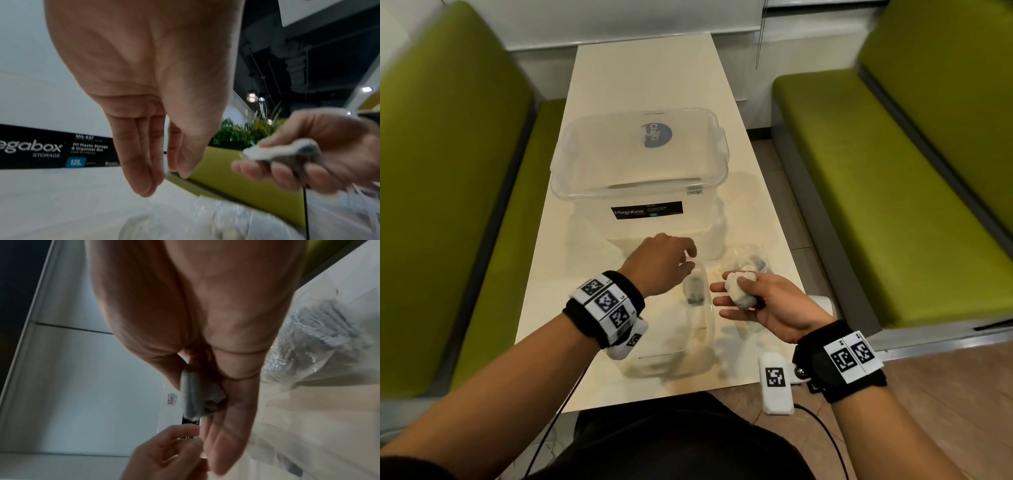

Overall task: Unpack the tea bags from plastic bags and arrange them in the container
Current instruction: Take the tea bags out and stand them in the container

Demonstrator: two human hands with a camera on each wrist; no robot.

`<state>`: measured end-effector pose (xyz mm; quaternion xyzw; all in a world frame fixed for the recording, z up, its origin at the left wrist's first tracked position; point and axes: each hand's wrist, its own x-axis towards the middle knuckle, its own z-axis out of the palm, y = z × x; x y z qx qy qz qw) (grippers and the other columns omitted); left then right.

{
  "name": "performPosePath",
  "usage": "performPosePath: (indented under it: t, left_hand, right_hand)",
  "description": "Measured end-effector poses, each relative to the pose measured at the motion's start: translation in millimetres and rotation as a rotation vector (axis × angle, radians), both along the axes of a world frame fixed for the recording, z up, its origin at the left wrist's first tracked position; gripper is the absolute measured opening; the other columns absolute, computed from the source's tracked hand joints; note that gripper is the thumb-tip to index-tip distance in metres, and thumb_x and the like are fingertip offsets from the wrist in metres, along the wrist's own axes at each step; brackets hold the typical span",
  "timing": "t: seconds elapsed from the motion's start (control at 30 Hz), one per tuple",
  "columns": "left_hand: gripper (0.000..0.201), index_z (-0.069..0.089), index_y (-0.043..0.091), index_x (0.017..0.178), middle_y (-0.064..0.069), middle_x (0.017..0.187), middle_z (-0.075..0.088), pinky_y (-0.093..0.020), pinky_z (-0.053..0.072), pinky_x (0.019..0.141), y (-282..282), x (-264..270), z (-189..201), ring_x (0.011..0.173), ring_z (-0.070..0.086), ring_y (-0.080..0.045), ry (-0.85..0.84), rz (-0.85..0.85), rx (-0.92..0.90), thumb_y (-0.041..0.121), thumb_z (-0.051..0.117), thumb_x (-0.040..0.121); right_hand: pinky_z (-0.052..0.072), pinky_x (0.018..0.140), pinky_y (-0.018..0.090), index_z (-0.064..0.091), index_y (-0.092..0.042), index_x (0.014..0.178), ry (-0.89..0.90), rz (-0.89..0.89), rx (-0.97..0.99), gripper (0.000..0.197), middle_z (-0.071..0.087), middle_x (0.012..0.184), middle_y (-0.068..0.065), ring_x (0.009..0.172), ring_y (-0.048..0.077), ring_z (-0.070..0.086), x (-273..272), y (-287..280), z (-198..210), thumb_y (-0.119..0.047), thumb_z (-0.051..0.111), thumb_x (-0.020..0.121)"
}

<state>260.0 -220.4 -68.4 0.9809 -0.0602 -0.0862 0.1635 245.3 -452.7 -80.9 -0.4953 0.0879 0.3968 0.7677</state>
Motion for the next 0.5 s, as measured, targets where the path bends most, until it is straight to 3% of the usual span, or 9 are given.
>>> performPosePath:
  t: [0.13,0.3,0.5]
  left_hand:
    - [0.021,0.072,0.034,0.11,0.014,0.1,0.073,-0.022,0.054,0.08,0.6,-18.1,30.3,0.085,0.069,-0.002,0.077,0.021,-0.363,0.044,0.07,0.092]
    - [0.034,0.07,0.035,0.115,0.014,0.101,0.073,-0.026,0.057,0.082,-0.3,-34.1,35.0,0.087,0.071,-0.005,0.202,-0.001,-0.532,0.051,0.076,0.085]
    - [0.013,0.073,0.017,0.099,-0.003,0.082,0.074,-0.032,0.058,0.073,4.4,-40.0,30.9,0.069,0.068,-0.015,0.228,0.08,-0.682,0.025,0.077,0.09]
  right_hand:
    - [0.062,0.07,0.033,0.057,0.005,0.128,-0.134,0.112,-0.081,0.038,0.074,0.119,0.02,0.091,0.025,0.073,-3.0,4.8,5.6,-0.025,0.047,0.108]
    - [0.059,0.062,0.029,0.054,0.0,0.115,-0.21,0.101,-0.095,0.03,0.075,0.094,0.018,0.075,0.022,0.07,-6.2,20.8,9.3,-0.028,0.052,0.105]
    - [0.06,0.063,0.032,0.06,-0.001,0.112,-0.251,0.115,-0.082,0.046,0.07,0.094,0.02,0.074,0.023,0.068,-7.8,32.6,17.3,-0.042,0.061,0.092]
